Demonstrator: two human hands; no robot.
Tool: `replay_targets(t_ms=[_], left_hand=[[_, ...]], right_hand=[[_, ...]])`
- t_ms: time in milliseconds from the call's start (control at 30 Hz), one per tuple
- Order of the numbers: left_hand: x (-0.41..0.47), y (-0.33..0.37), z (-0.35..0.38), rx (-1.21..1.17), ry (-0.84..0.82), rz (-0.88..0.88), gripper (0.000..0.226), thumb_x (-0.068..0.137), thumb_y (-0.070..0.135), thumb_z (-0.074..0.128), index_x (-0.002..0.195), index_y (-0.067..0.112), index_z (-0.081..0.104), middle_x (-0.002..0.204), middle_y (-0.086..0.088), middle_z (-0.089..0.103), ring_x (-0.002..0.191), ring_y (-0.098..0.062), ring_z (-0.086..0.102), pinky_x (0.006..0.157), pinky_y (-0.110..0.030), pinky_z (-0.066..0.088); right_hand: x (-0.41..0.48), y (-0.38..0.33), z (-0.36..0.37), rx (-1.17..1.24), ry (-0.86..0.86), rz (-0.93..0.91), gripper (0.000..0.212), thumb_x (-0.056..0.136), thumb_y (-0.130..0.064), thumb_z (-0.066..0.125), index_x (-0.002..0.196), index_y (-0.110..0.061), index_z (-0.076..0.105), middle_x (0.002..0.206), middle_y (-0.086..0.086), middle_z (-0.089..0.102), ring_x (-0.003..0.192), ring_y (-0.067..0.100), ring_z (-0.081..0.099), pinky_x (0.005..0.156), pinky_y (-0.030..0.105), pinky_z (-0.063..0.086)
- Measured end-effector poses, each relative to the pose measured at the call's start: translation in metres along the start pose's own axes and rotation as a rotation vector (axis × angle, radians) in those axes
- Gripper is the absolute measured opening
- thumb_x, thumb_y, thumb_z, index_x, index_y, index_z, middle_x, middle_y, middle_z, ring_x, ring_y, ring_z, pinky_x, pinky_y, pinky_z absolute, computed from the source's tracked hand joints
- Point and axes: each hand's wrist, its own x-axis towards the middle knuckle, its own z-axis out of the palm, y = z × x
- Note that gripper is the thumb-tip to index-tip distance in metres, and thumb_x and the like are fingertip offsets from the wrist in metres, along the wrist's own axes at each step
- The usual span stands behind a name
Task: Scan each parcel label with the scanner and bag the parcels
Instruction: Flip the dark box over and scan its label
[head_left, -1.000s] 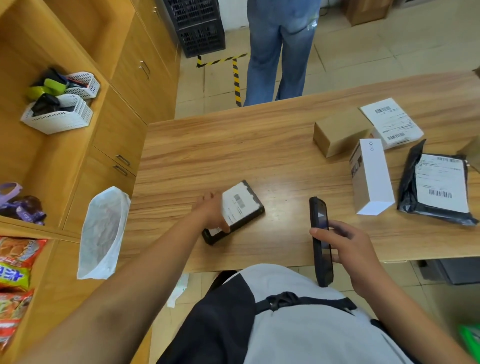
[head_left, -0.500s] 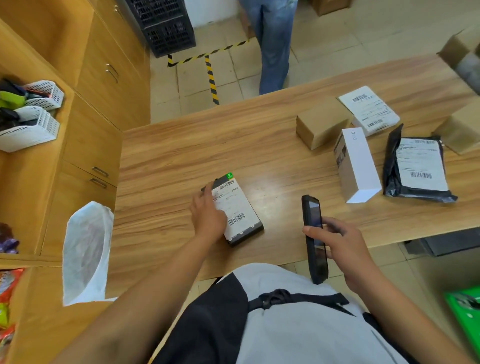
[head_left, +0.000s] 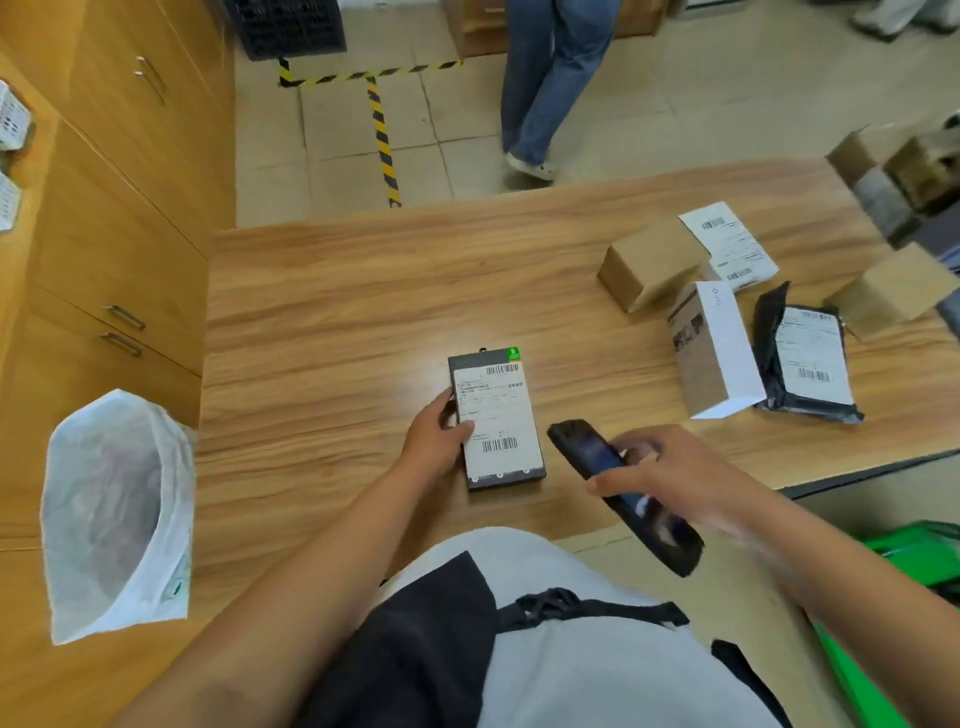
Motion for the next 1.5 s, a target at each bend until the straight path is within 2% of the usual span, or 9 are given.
replay_targets(t_ms=[100, 233, 367, 500, 900, 1100, 1233, 1333, 1500], left_hand=[[0.008, 0.000, -0.001, 0.024, -0.093, 0.046, 0.060, 0.092, -0.002, 0.059, 0.146, 0.022, 0.046, 0.136, -0.001, 0.060, 0.124, -0.029, 0.057, 0.104, -0.050, 0.044], [0.016, 0.001, -0.001, 0.072, -0.204, 0.112, 0.059, 0.092, -0.001, 0.057, 0.145, 0.024, 0.047, 0.131, 0.008, 0.059, 0.123, -0.014, 0.054, 0.098, -0.026, 0.042], [0.022, -0.001, -0.001, 0.092, -0.259, 0.162, 0.059, 0.093, 0.001, 0.053, 0.145, 0.027, 0.046, 0.135, 0.006, 0.059, 0.127, -0.016, 0.053, 0.099, -0.030, 0.044], [0.027, -0.005, -0.001, 0.076, -0.281, 0.172, 0.060, 0.095, 0.003, 0.053, 0.148, 0.030, 0.043, 0.140, 0.001, 0.057, 0.132, -0.019, 0.049, 0.110, -0.045, 0.041], [0.030, -0.010, -0.002, 0.076, -0.305, 0.192, 0.061, 0.095, 0.004, 0.056, 0.149, 0.025, 0.041, 0.138, 0.002, 0.057, 0.129, -0.016, 0.050, 0.110, -0.040, 0.041], [0.031, -0.007, -0.003, 0.077, -0.335, 0.178, 0.063, 0.093, 0.003, 0.056, 0.146, 0.035, 0.043, 0.126, 0.020, 0.059, 0.119, -0.004, 0.052, 0.096, -0.024, 0.041], [0.030, 0.001, -0.004, 0.111, -0.380, 0.157, 0.069, 0.094, 0.000, 0.053, 0.150, 0.038, 0.037, 0.132, 0.016, 0.057, 0.121, -0.003, 0.050, 0.093, -0.022, 0.039], [0.033, 0.012, -0.007, 0.220, -0.422, 0.180, 0.067, 0.094, 0.003, 0.052, 0.150, 0.038, 0.036, 0.135, 0.012, 0.057, 0.124, -0.008, 0.051, 0.093, -0.025, 0.040], [0.042, 0.039, -0.012, 0.384, -0.467, 0.168, 0.063, 0.091, 0.002, 0.048, 0.141, 0.039, 0.046, 0.123, 0.008, 0.060, 0.123, -0.016, 0.055, 0.096, -0.037, 0.048]], right_hand=[[-0.002, -0.029, -0.012, -0.361, -0.077, 0.045, 0.054, 0.058, -0.060, 0.087, 0.095, -0.023, 0.072, 0.094, 0.001, 0.074, 0.057, 0.011, 0.071, 0.053, 0.028, 0.055], [-0.007, -0.053, -0.010, -0.672, -0.102, 0.119, 0.062, 0.059, -0.066, 0.080, 0.097, -0.019, 0.073, 0.074, 0.002, 0.076, 0.037, 0.003, 0.058, 0.052, 0.024, 0.047], [-0.015, -0.068, -0.006, -0.812, -0.067, 0.182, 0.069, 0.059, -0.068, 0.079, 0.107, -0.018, 0.072, 0.078, -0.001, 0.073, 0.054, 0.011, 0.064, 0.062, 0.026, 0.053], [-0.021, -0.078, 0.000, -0.856, -0.054, 0.218, 0.061, 0.058, -0.070, 0.078, 0.095, -0.021, 0.073, 0.073, -0.004, 0.069, 0.065, 0.013, 0.065, 0.053, 0.025, 0.043], [-0.031, -0.068, 0.011, -0.848, 0.017, 0.233, 0.059, 0.051, -0.070, 0.072, 0.081, -0.020, 0.071, 0.072, -0.003, 0.068, 0.073, 0.020, 0.065, 0.058, 0.028, 0.044], [-0.037, -0.056, 0.009, -0.749, 0.034, 0.283, 0.063, 0.044, -0.073, 0.068, 0.081, -0.022, 0.071, 0.072, -0.004, 0.069, 0.071, 0.017, 0.064, 0.059, 0.029, 0.045], [-0.047, -0.043, 0.011, -0.623, 0.071, 0.285, 0.063, 0.043, -0.072, 0.069, 0.071, -0.015, 0.068, 0.056, -0.006, 0.058, 0.056, 0.019, 0.057, 0.053, 0.028, 0.038], [-0.057, -0.035, 0.009, -0.297, 0.069, 0.272, 0.068, 0.044, -0.067, 0.076, 0.076, -0.007, 0.070, 0.056, -0.001, 0.056, 0.050, 0.019, 0.057, 0.054, 0.028, 0.042], [-0.078, -0.009, 0.022, 0.331, 0.139, 0.117, 0.051, 0.049, -0.058, 0.078, 0.087, -0.024, 0.082, 0.075, -0.007, 0.073, 0.072, 0.014, 0.066, 0.066, 0.034, 0.058]])
